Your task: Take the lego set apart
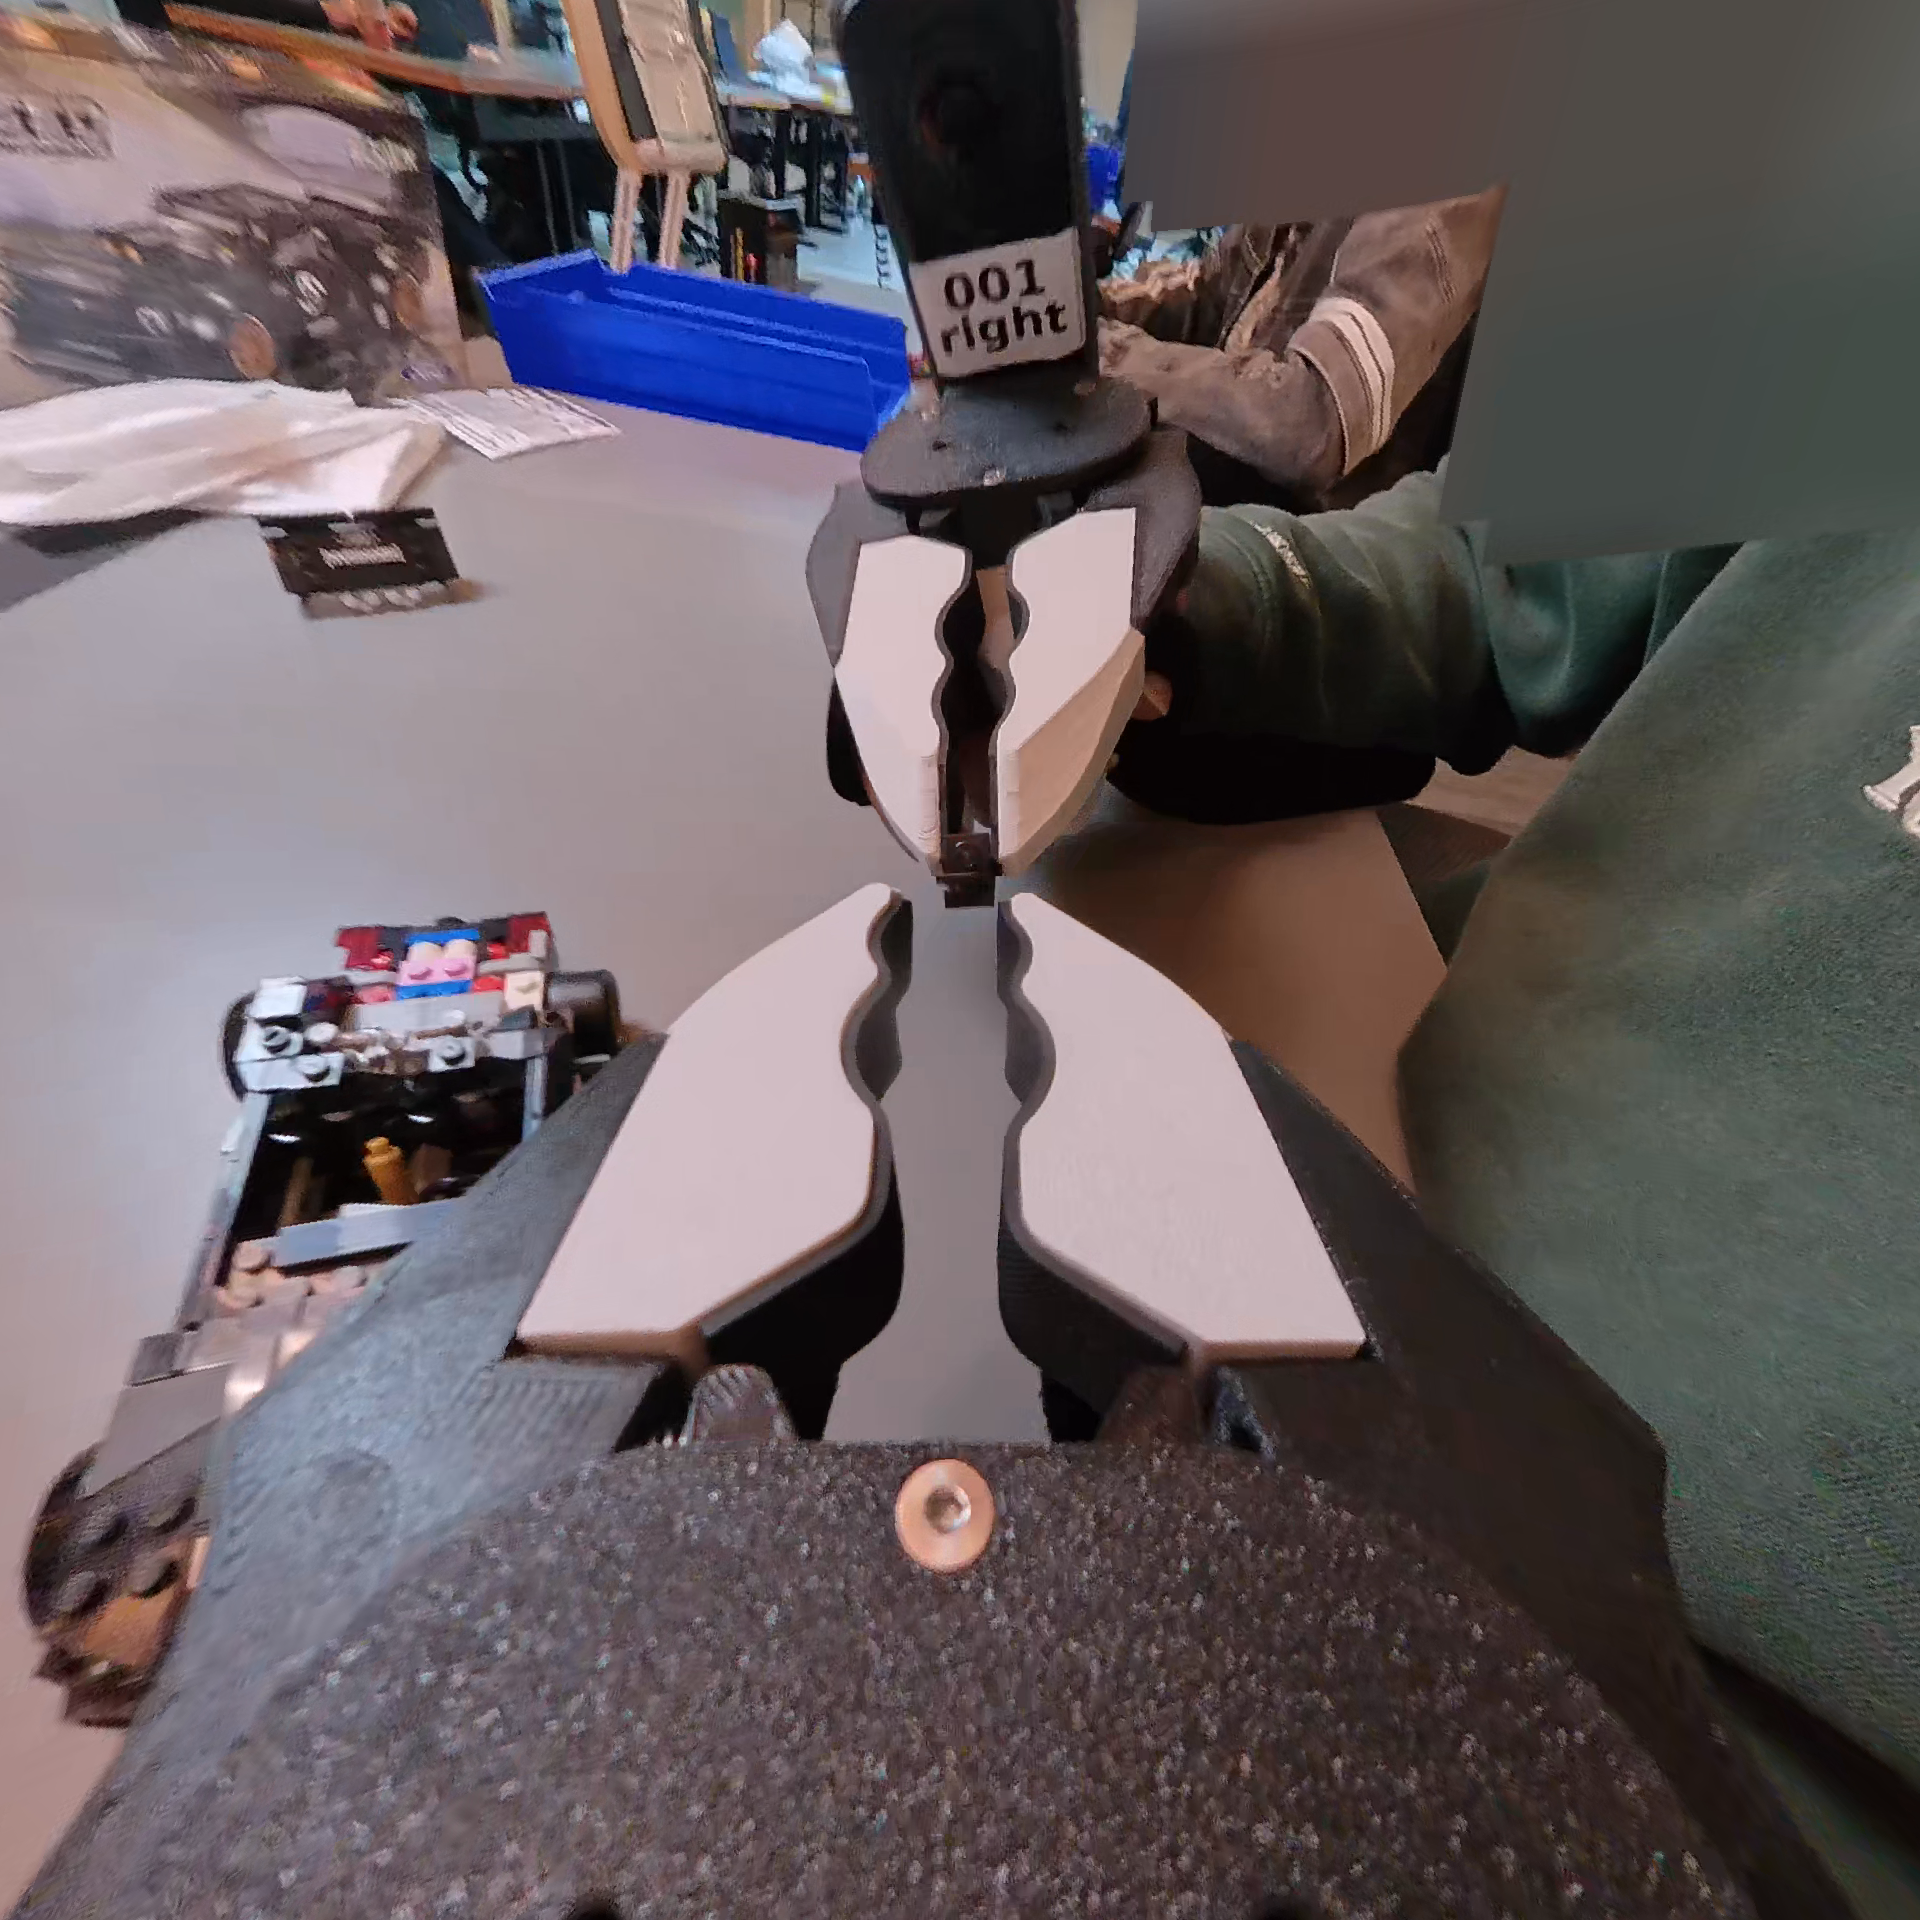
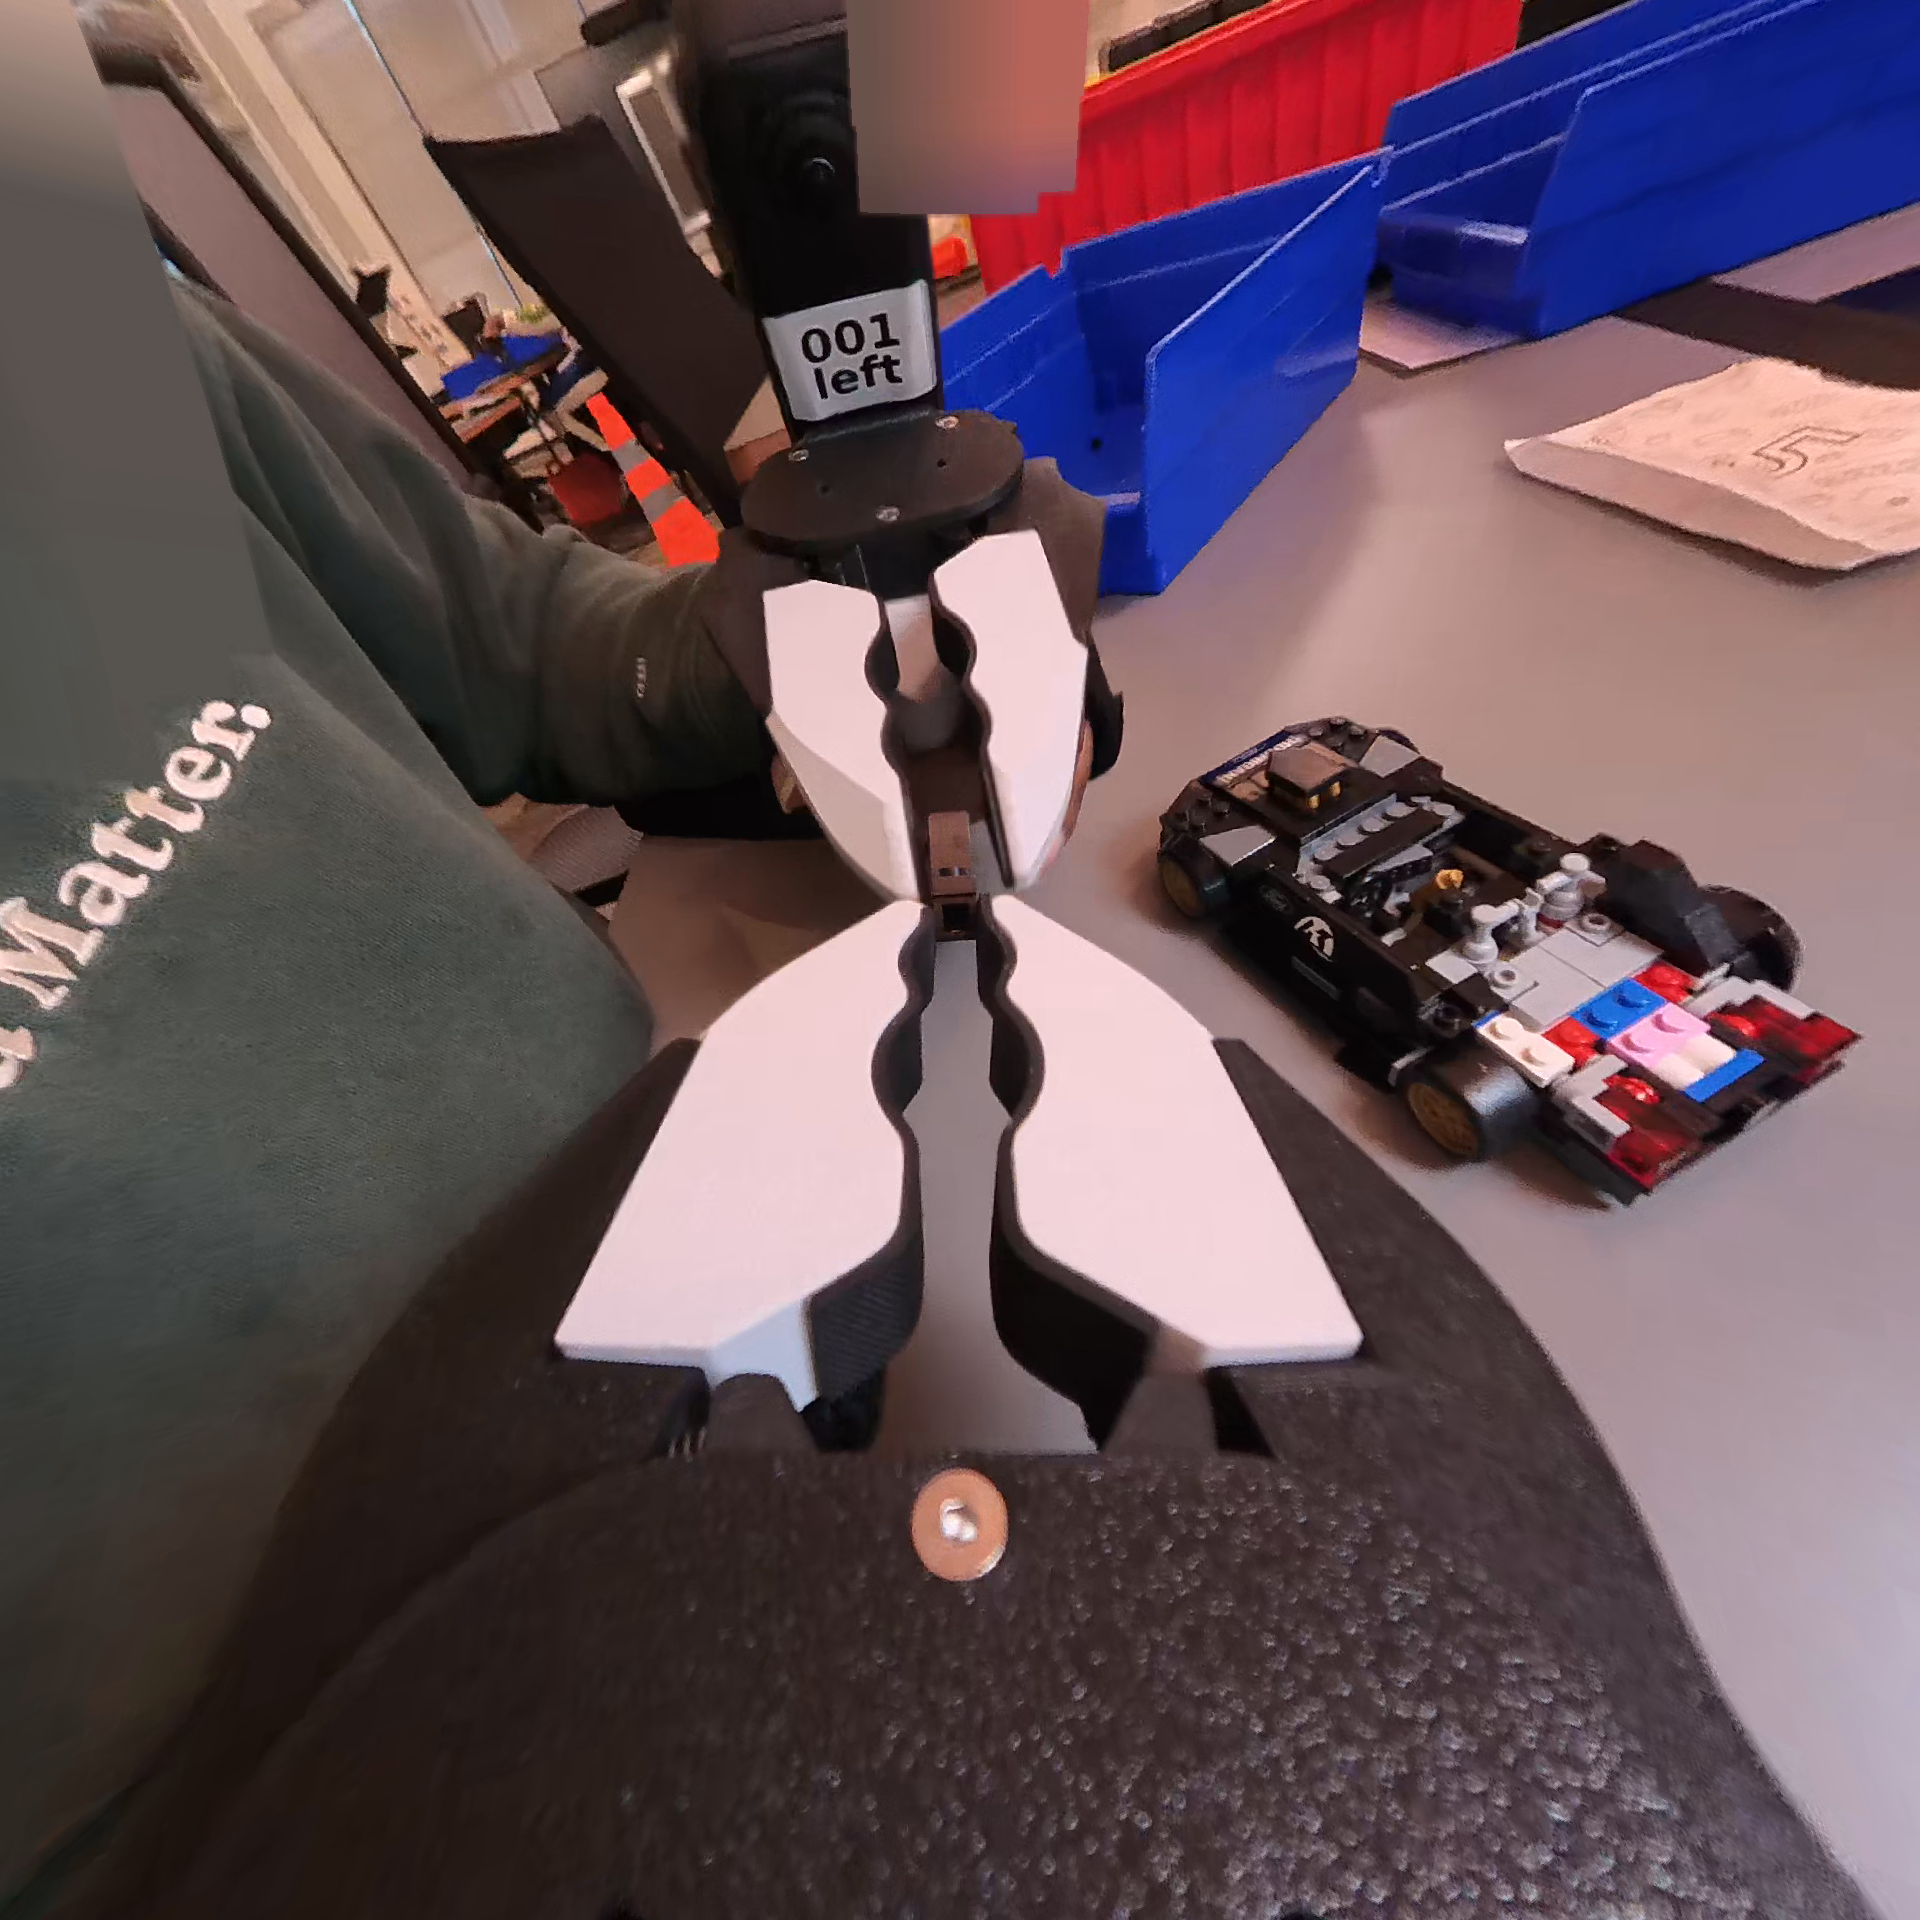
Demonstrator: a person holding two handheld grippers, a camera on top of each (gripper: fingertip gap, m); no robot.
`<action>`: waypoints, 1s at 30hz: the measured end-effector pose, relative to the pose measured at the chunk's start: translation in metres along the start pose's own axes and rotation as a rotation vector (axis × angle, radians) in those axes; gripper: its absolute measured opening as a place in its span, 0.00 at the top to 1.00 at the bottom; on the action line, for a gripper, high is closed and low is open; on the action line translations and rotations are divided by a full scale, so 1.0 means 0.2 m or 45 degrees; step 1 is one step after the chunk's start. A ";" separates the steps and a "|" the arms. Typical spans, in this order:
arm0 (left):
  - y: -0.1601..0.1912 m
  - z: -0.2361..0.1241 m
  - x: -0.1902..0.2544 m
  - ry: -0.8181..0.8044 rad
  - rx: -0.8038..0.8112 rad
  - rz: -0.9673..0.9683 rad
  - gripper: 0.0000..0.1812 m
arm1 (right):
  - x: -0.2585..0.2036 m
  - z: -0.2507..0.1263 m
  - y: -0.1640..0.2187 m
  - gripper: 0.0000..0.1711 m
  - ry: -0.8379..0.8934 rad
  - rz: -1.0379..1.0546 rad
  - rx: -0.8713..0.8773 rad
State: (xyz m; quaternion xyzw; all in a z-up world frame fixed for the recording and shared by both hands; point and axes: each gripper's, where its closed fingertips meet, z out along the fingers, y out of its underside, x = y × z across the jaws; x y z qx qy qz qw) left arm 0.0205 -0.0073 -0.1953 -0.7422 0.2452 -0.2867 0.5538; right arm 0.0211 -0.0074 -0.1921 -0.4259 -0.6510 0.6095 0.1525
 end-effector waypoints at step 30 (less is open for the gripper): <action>-0.07 -0.03 0.08 0.143 0.075 -0.083 0.98 | -0.04 -0.02 -0.07 0.92 -0.071 0.061 0.097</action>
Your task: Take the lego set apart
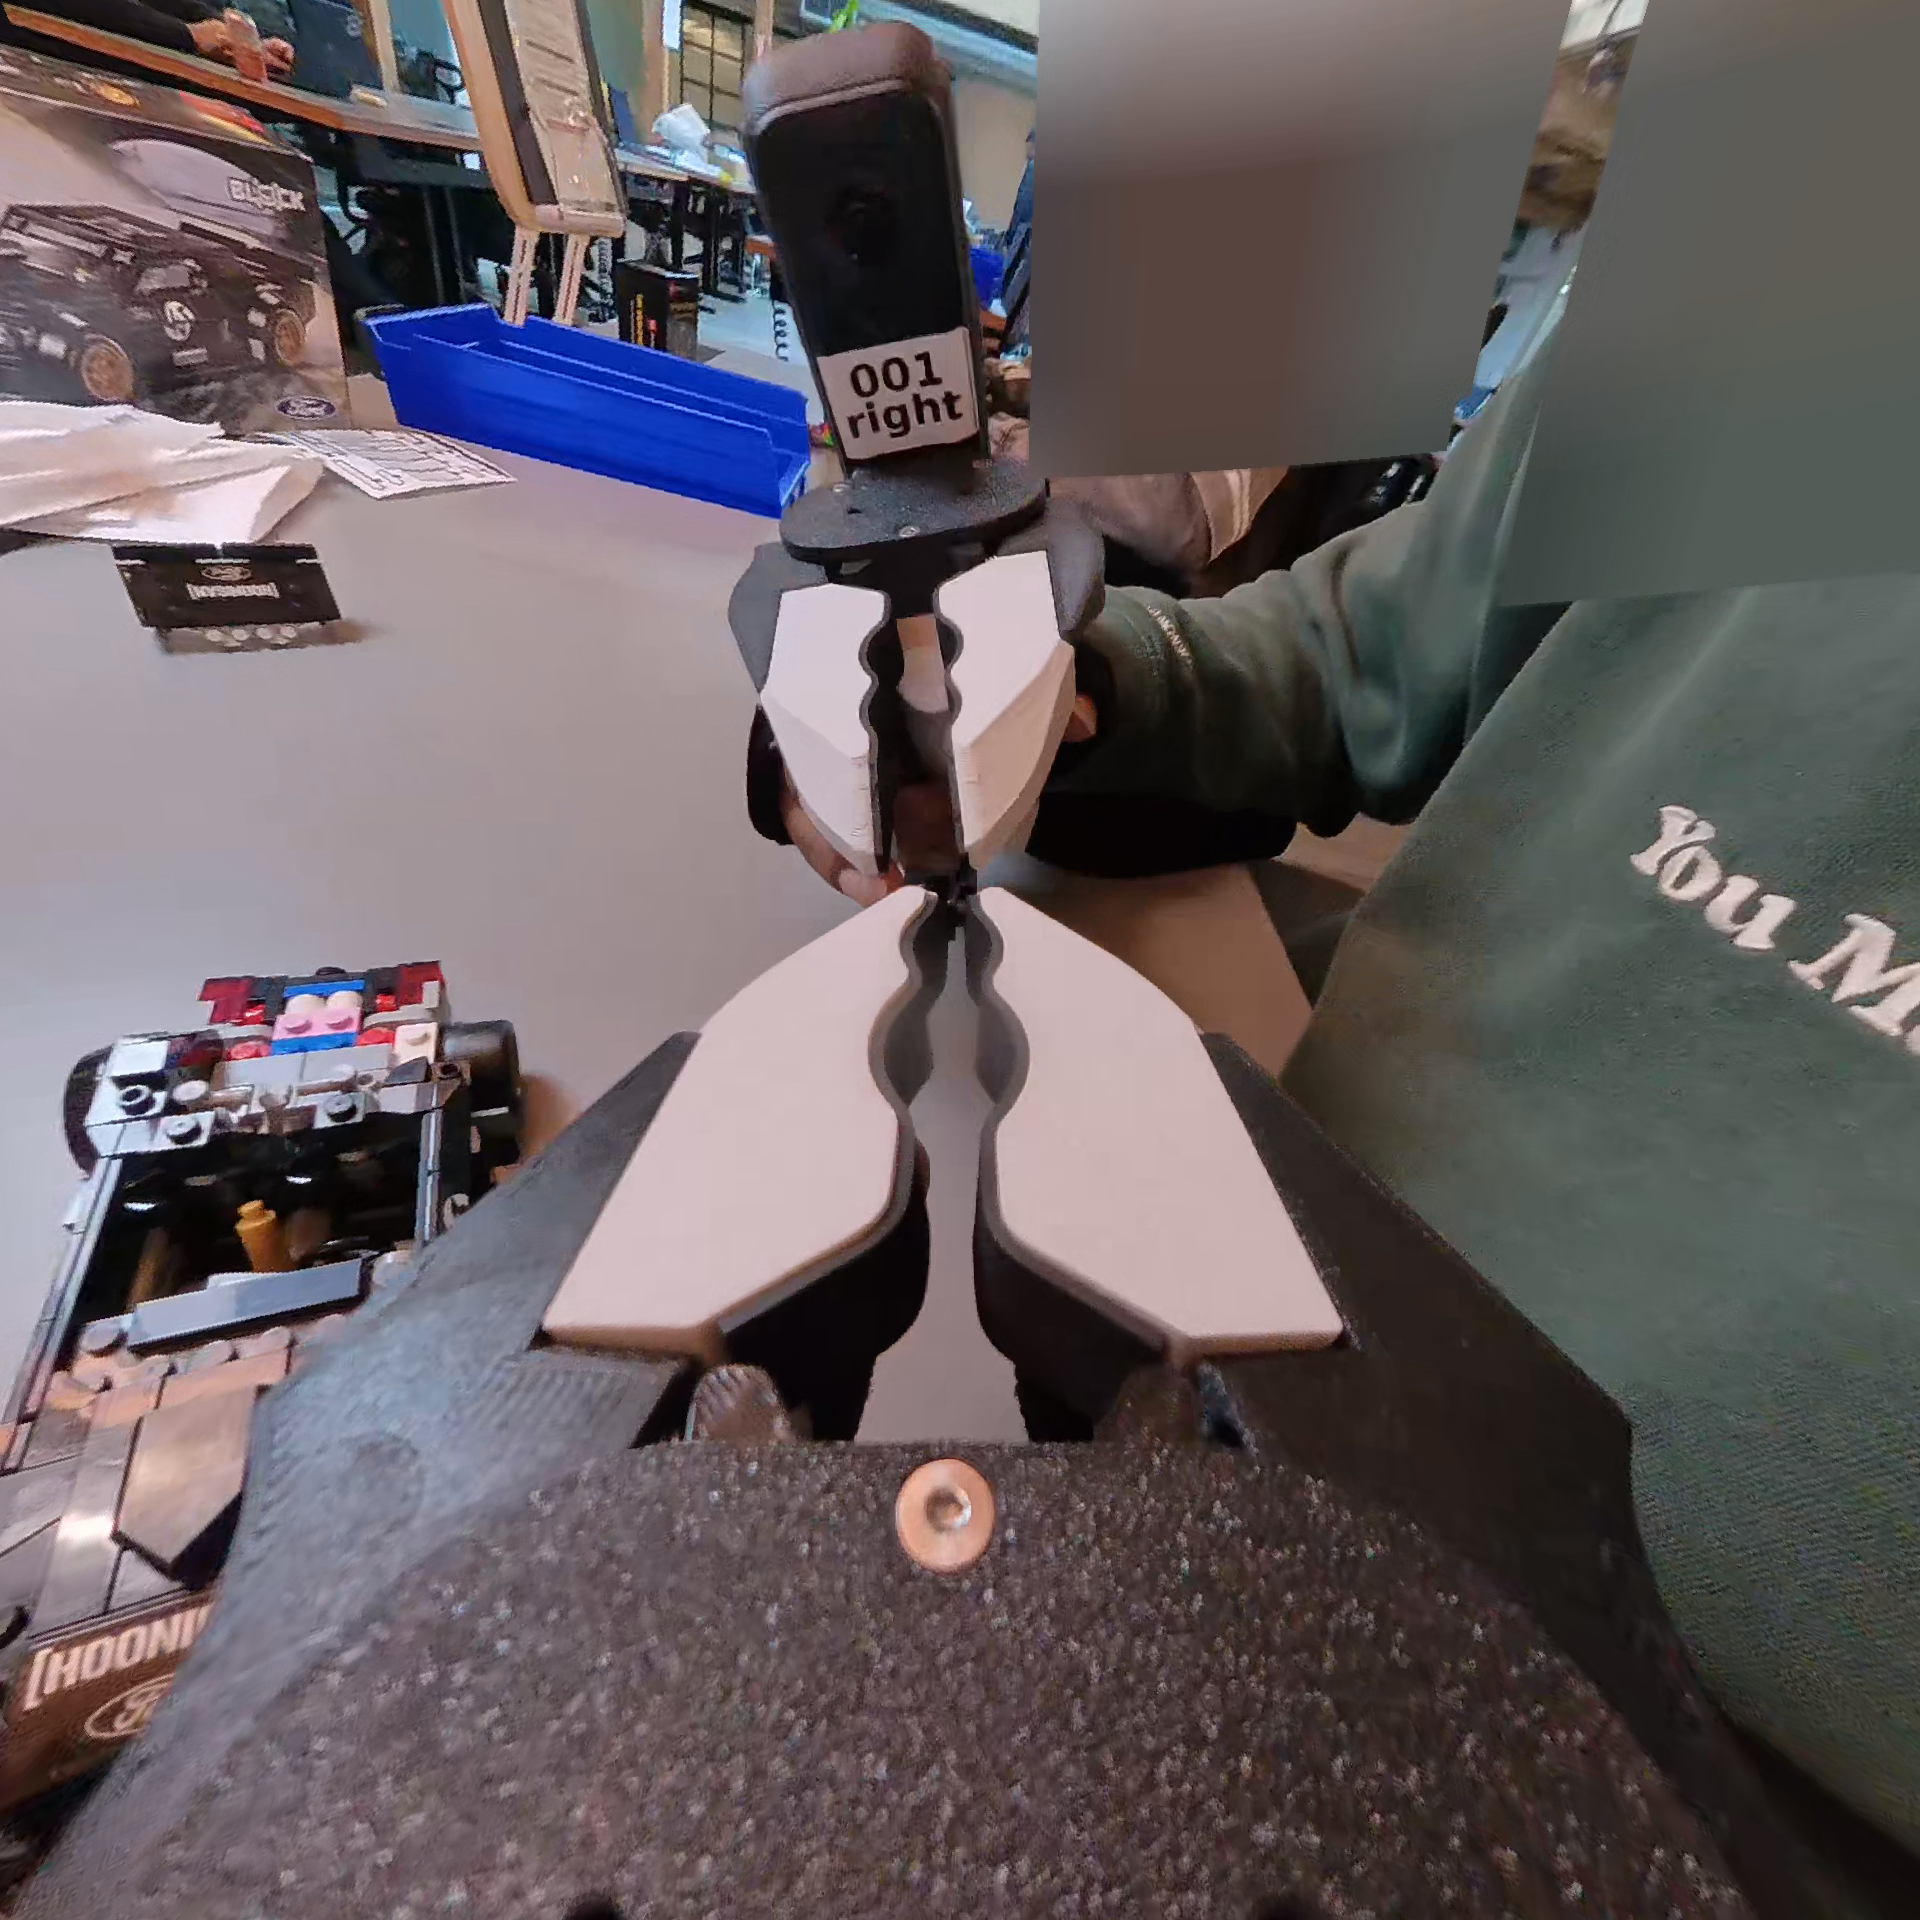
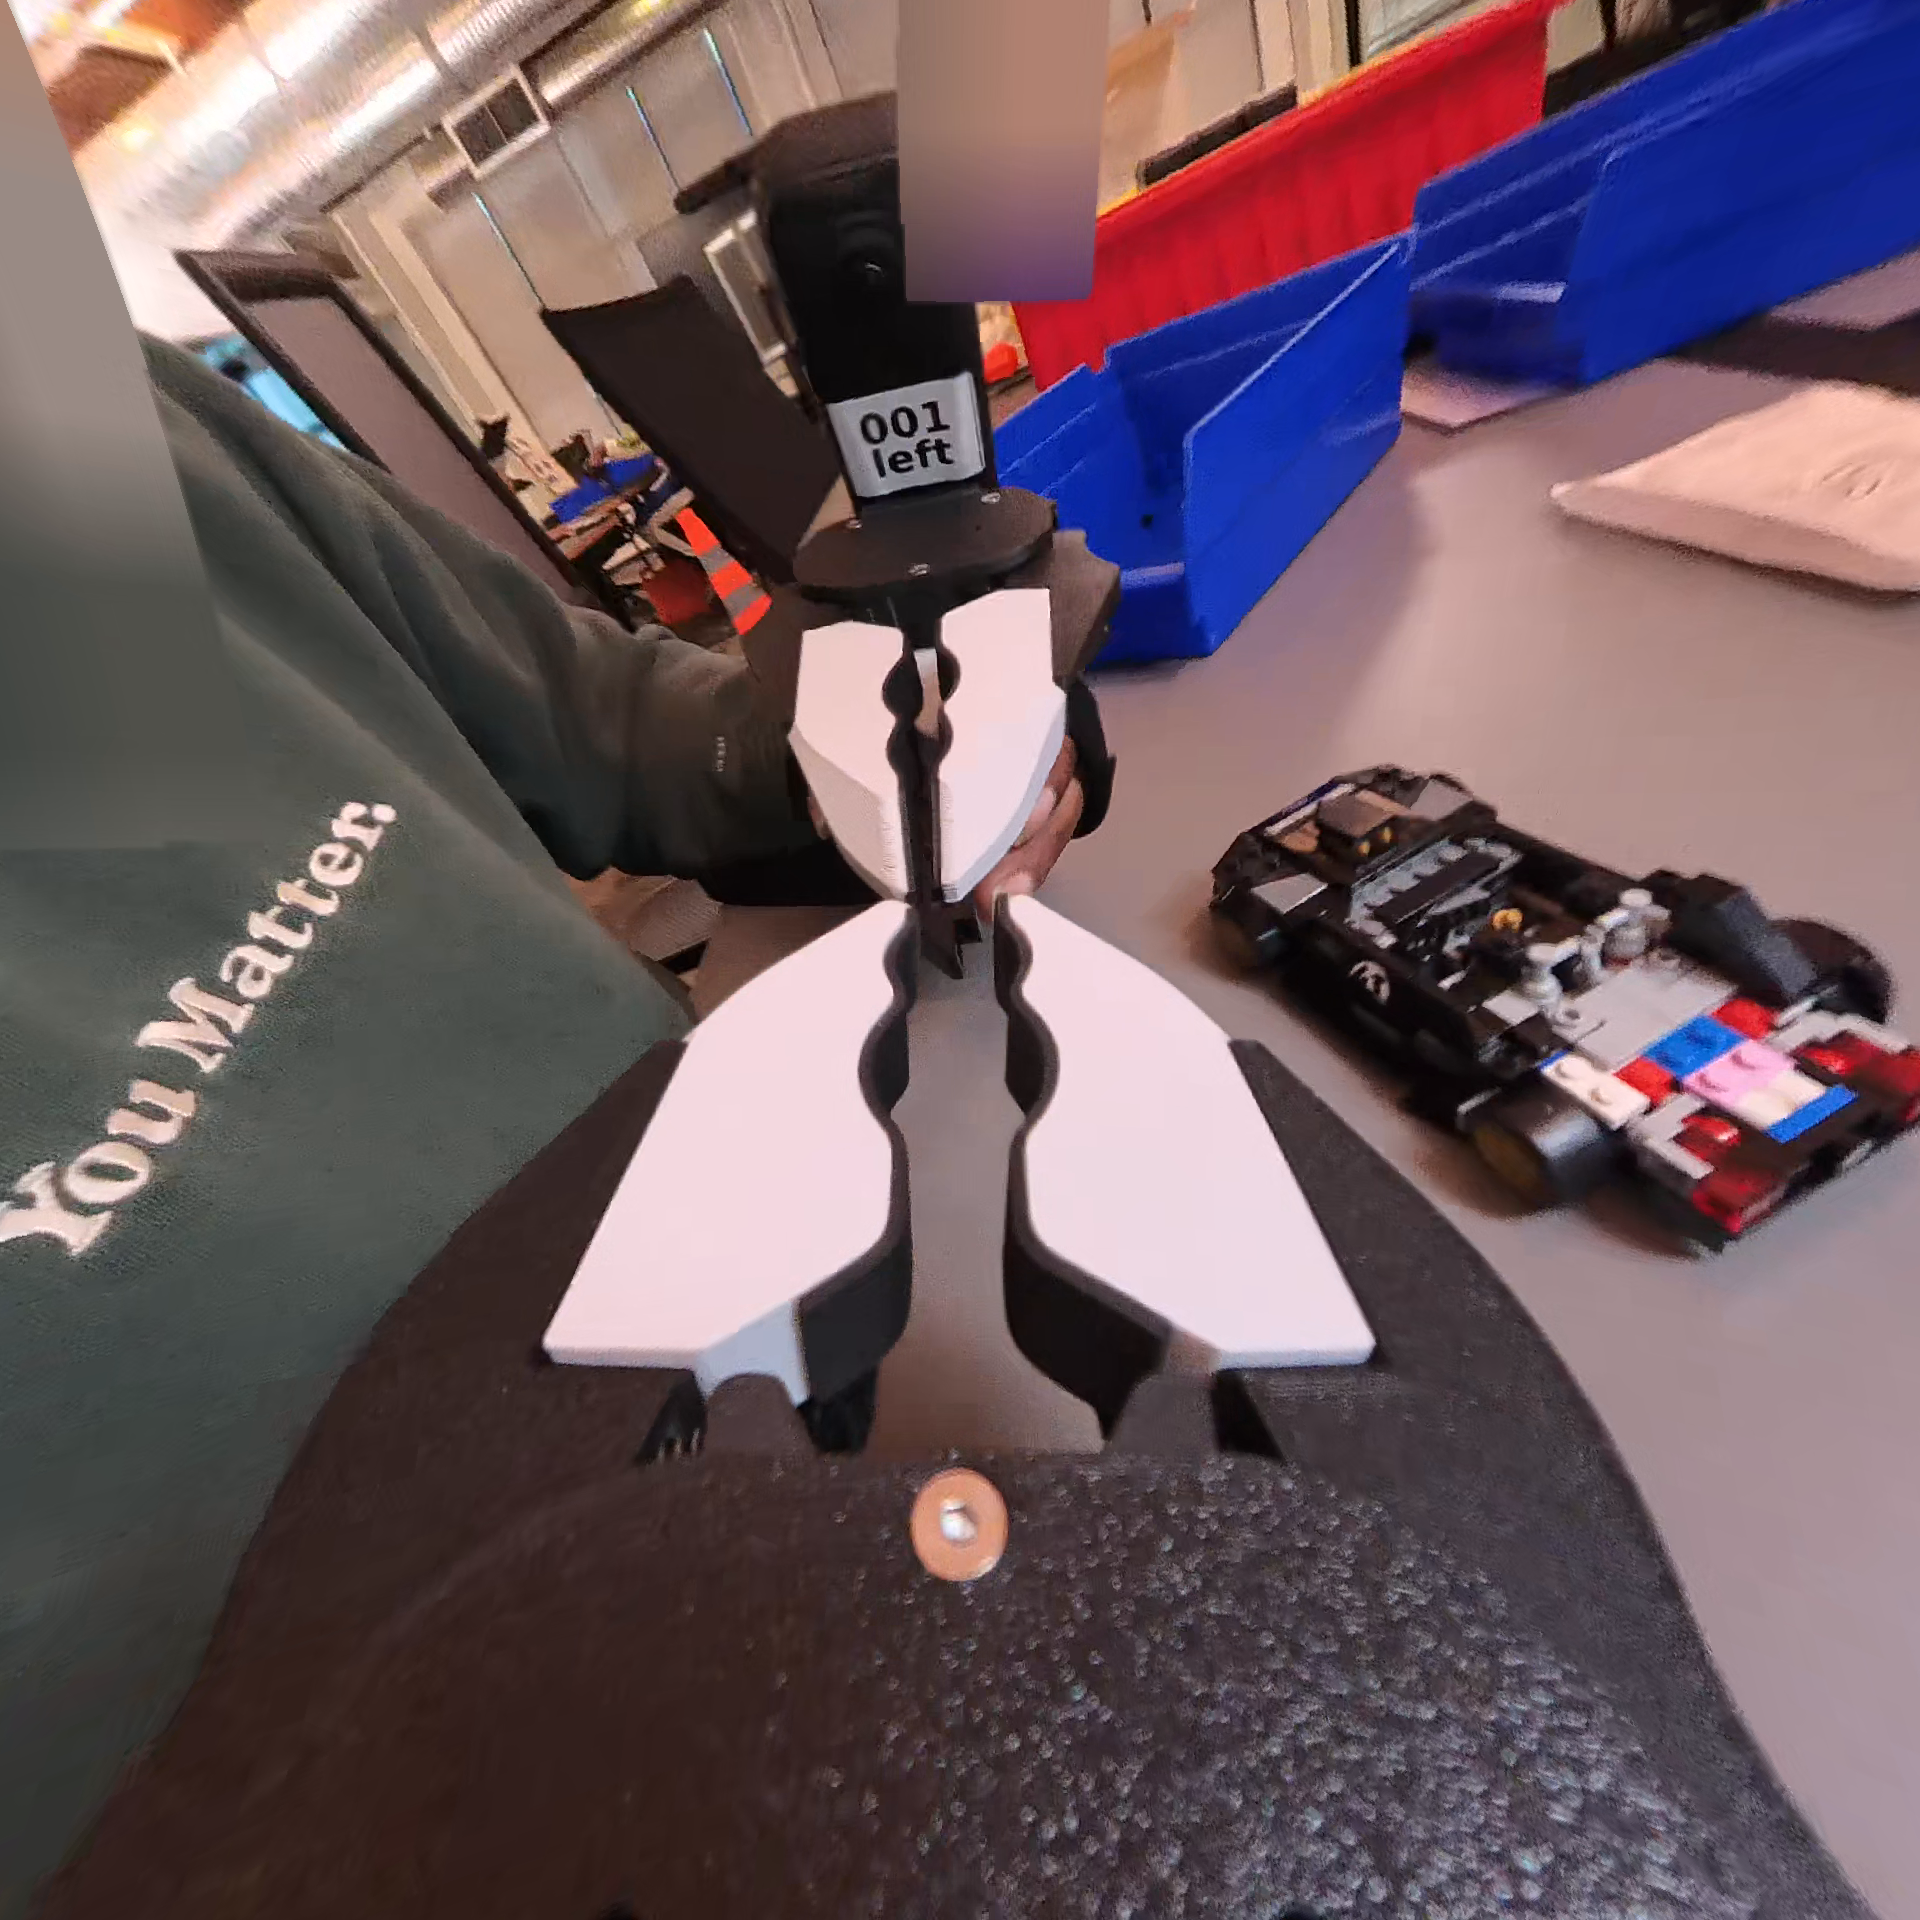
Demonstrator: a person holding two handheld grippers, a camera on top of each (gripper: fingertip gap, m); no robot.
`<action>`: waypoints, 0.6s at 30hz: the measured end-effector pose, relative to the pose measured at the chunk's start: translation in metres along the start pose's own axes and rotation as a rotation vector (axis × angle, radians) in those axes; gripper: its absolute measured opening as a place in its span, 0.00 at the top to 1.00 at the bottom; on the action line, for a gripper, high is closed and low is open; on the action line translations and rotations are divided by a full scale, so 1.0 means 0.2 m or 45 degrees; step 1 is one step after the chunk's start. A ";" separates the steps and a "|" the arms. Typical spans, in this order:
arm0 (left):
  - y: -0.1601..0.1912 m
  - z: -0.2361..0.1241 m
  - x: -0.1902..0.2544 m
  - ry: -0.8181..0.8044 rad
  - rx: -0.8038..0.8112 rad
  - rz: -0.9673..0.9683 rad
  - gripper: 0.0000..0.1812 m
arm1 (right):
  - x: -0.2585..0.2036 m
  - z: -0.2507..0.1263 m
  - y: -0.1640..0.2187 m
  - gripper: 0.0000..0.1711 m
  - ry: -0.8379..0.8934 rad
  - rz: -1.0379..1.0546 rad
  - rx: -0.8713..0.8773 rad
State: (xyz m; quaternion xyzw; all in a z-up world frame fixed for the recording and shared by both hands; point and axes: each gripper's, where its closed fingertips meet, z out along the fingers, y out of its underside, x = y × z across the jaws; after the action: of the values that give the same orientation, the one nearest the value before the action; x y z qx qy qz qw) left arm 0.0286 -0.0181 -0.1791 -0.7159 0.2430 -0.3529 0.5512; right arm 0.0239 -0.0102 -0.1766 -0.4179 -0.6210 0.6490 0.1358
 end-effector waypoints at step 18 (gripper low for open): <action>-0.01 -0.02 -0.15 -0.201 0.042 -0.107 0.98 | -0.07 0.02 -0.03 0.97 0.027 -0.148 -0.005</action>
State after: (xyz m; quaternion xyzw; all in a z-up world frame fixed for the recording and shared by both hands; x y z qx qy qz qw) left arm 0.0067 0.0009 -0.1841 -0.7418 0.1628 -0.3223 0.5651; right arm 0.0278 -0.0220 -0.1659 -0.3884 -0.6440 0.6343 0.1791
